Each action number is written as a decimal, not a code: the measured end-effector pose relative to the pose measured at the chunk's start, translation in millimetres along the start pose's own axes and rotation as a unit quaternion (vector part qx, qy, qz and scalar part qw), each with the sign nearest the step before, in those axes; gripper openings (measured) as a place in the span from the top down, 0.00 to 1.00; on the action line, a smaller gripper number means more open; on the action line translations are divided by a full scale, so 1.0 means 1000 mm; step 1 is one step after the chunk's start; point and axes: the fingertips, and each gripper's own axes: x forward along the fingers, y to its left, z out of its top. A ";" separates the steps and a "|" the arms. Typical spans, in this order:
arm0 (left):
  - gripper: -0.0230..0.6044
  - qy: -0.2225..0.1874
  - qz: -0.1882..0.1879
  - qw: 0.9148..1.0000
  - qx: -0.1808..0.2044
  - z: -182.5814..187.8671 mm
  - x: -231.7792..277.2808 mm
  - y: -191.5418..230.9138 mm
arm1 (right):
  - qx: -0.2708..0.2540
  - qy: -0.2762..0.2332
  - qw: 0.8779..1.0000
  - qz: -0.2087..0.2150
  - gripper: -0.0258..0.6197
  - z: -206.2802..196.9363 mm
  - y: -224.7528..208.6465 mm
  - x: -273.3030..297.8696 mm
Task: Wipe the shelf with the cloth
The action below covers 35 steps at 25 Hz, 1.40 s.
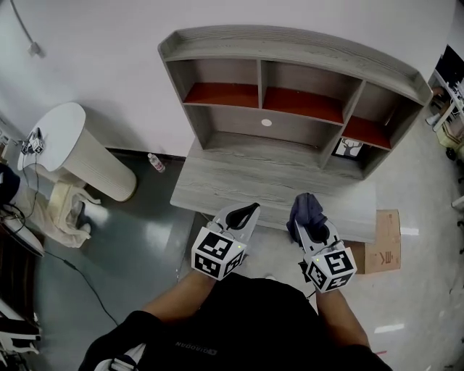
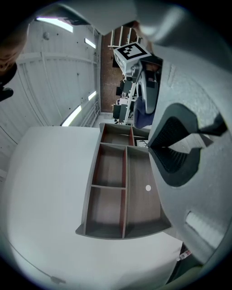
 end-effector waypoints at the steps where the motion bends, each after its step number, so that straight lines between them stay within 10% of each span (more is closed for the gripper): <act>1: 0.95 0.001 -0.004 1.000 0.002 0.001 -0.001 0.002 | 0.000 0.000 1.000 -0.003 0.82 0.001 0.002 0.002; 35: 0.95 -0.003 -0.028 1.000 0.008 -0.005 -0.049 0.069 | -0.003 0.014 0.999 -0.032 0.82 -0.005 0.071 0.049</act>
